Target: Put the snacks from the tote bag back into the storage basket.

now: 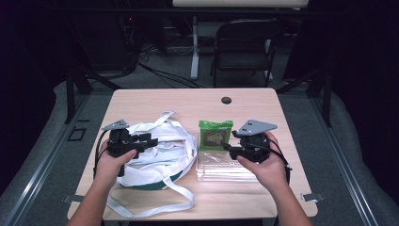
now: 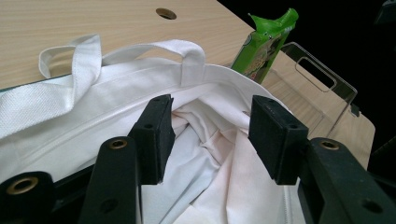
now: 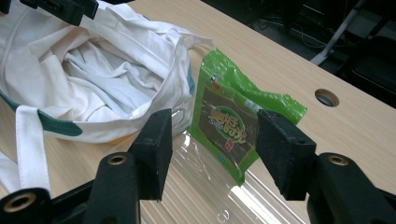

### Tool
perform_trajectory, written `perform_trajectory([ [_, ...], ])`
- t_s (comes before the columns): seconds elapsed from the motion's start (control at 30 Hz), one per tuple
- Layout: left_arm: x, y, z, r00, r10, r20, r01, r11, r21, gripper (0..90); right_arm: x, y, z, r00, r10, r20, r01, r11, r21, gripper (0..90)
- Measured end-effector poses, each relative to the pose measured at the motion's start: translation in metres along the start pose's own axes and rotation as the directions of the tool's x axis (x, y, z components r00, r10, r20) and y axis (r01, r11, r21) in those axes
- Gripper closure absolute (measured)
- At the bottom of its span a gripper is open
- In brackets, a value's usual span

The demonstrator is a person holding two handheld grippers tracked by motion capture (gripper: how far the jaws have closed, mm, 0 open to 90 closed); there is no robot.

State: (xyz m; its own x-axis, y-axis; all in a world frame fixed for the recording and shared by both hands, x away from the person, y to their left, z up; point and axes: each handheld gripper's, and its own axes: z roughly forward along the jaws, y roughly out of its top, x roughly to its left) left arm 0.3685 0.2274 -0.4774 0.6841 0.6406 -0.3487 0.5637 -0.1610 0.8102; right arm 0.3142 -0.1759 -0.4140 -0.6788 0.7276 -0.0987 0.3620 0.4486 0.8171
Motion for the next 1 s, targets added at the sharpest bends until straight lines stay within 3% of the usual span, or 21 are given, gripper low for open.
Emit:
perform_trajectory([
  [0.27, 0.000, 0.000, 0.000, 1.0000, -0.001, -0.003, 0.001, 1.0000, -0.001, 49.5, -0.003, -0.020, -0.008, 0.9993, 0.034, 0.014, -0.034, 0.999, -0.005, 46.4],
  [0.53, -0.001, 0.000, -0.001, 1.0000, -0.003, -0.004, 0.003, 1.0000, -0.005, 49.5, 0.001, -0.053, -0.002, 0.9976, 0.067, 0.013, -0.068, 0.997, 0.028, 46.4],
  [0.67, -0.001, 0.000, -0.001, 1.0000, -0.006, -0.004, 0.006, 1.0000, -0.004, 49.6, 0.006, -0.065, 0.004, 0.9959, 0.091, -0.001, -0.091, 0.996, 0.016, 46.6],
  [0.9, 0.000, 0.000, -0.001, 1.0000, -0.004, -0.007, 0.004, 1.0000, 0.000, 49.7, 0.015, -0.080, 0.009, 0.9982, 0.060, 0.004, -0.060, 0.998, 0.008, 48.8],
  [1.0, 0.000, -0.001, -0.001, 1.0000, -0.005, -0.005, 0.005, 1.0000, 0.003, 49.7, 0.018, -0.086, 0.009, 0.9980, 0.064, -0.001, -0.064, 0.998, -0.027, 49.9],
])
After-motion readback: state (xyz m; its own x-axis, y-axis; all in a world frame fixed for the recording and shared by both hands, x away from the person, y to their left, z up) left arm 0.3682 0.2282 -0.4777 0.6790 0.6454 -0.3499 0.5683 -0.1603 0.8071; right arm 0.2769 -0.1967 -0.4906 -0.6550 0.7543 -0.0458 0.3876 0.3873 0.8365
